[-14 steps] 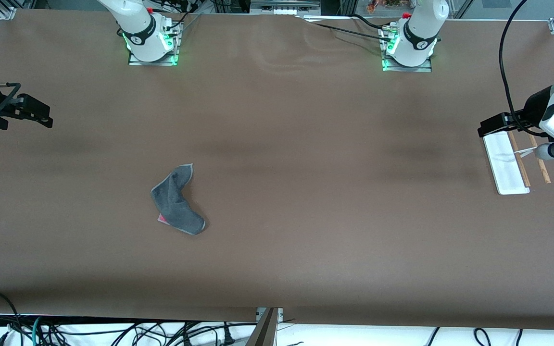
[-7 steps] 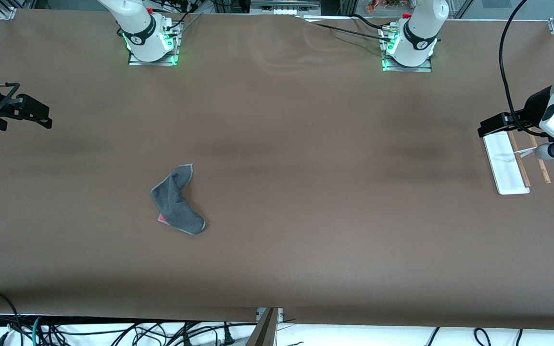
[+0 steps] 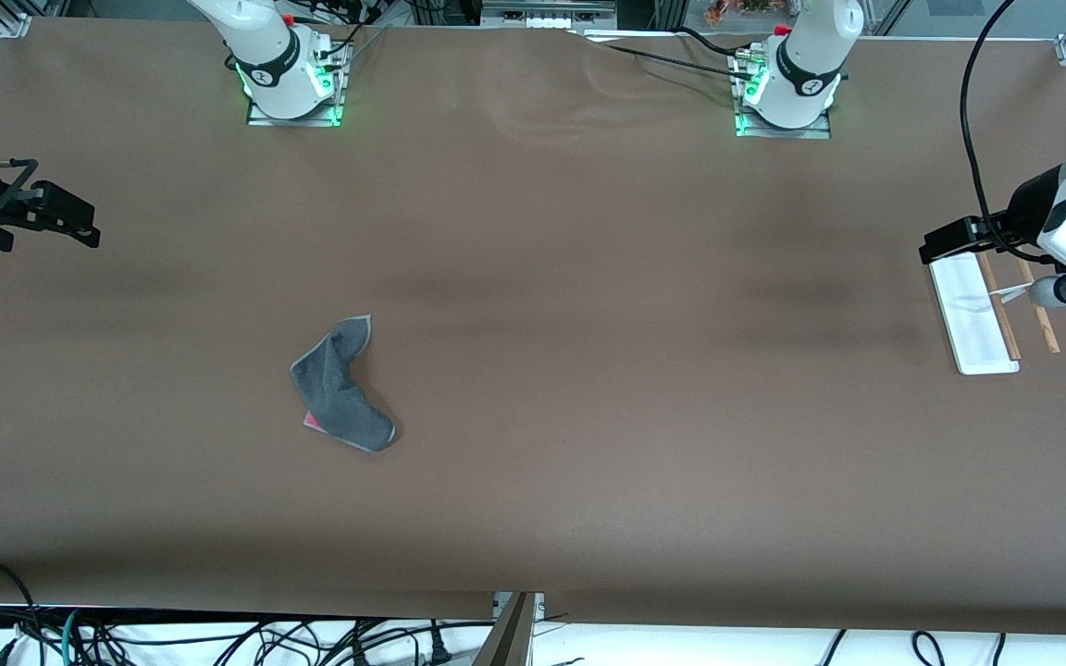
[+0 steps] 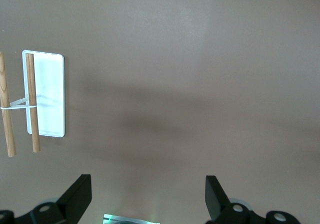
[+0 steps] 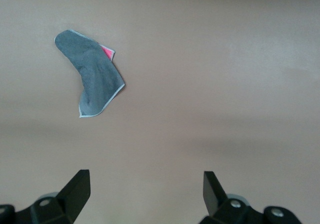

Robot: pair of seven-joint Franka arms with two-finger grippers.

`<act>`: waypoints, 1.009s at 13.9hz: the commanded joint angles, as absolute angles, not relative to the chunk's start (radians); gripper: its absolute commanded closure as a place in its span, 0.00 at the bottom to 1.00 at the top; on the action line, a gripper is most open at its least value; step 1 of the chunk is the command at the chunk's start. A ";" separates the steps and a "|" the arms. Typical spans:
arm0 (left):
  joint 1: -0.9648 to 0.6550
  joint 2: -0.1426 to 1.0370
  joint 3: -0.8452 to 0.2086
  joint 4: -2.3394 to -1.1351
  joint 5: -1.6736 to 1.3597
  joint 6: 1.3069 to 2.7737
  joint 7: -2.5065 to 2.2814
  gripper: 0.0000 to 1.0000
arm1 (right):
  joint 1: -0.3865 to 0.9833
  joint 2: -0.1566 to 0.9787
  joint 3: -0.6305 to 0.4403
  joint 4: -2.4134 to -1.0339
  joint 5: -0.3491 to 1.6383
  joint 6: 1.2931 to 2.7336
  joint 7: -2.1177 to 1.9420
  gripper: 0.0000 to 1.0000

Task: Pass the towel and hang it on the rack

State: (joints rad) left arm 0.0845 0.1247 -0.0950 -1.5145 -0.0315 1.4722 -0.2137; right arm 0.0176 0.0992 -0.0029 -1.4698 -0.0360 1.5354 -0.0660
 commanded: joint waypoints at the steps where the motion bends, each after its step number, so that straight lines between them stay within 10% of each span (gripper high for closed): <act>1: 0.091 0.100 -0.098 -1.536 -0.048 1.465 -0.195 0.00 | 0.014 0.109 0.000 -1.447 -0.037 1.534 -0.080 0.00; 14: 0.092 0.100 -0.097 -1.536 -0.048 1.465 -0.195 0.00 | 0.109 0.333 0.002 -1.454 -0.034 1.755 -0.064 0.00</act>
